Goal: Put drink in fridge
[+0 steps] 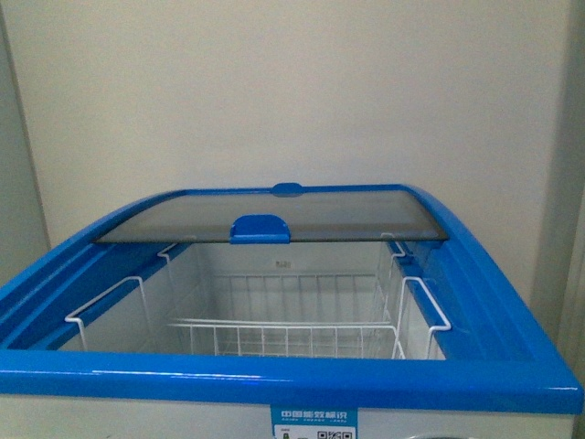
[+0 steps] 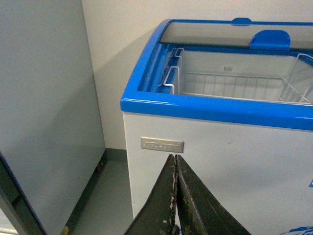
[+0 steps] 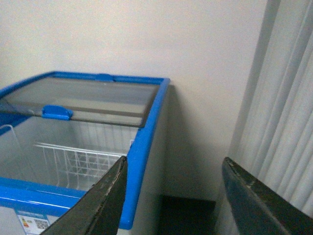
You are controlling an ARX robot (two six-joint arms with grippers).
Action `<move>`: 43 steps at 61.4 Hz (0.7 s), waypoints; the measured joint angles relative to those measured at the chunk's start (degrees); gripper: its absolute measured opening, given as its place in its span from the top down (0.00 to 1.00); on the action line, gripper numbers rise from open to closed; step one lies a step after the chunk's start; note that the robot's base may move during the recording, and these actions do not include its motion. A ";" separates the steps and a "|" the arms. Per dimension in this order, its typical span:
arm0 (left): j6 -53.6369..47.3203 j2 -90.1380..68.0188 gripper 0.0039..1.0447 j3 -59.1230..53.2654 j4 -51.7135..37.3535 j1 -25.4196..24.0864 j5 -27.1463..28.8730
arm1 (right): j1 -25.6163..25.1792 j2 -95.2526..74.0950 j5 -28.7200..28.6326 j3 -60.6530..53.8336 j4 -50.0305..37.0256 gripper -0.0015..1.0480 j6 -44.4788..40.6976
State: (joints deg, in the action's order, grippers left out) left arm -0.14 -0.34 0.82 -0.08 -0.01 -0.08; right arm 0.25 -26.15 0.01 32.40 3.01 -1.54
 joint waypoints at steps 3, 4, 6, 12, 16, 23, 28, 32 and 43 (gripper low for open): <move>0.00 0.02 0.98 0.00 0.00 0.00 -0.04 | -0.02 1.36 0.00 -2.32 -1.18 0.52 0.35; 0.00 0.02 0.98 0.00 0.00 0.00 0.04 | -0.04 1.68 0.04 -3.61 -1.57 0.56 0.50; 0.00 0.02 0.98 0.00 0.00 0.00 0.02 | -0.20 2.25 -0.02 -7.04 -2.38 0.64 0.59; 0.00 0.02 0.98 0.00 0.00 0.00 0.02 | -0.22 4.28 -0.04 -13.07 -4.20 0.84 0.72; 0.00 0.02 0.98 0.00 0.00 0.00 0.07 | -0.22 6.12 -0.02 -15.87 -5.27 0.97 0.72; 0.00 0.02 0.98 0.00 0.00 0.00 0.09 | -0.22 8.85 -0.15 -18.40 -6.29 0.97 0.87; 0.00 0.02 0.98 0.00 0.00 0.00 0.07 | -0.22 10.34 -0.15 -20.59 -6.97 0.97 0.90; 0.00 0.02 0.98 0.00 0.00 0.00 0.07 | -0.22 11.50 -0.04 -22.88 -7.19 0.97 0.90; 0.00 0.02 0.98 0.00 0.00 0.00 0.11 | -0.22 20.26 -0.15 -26.16 -2.12 0.97 0.92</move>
State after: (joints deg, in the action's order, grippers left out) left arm -0.14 -0.32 0.82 -0.08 -0.01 0.03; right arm 0.03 -5.89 -0.14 6.24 0.89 -0.62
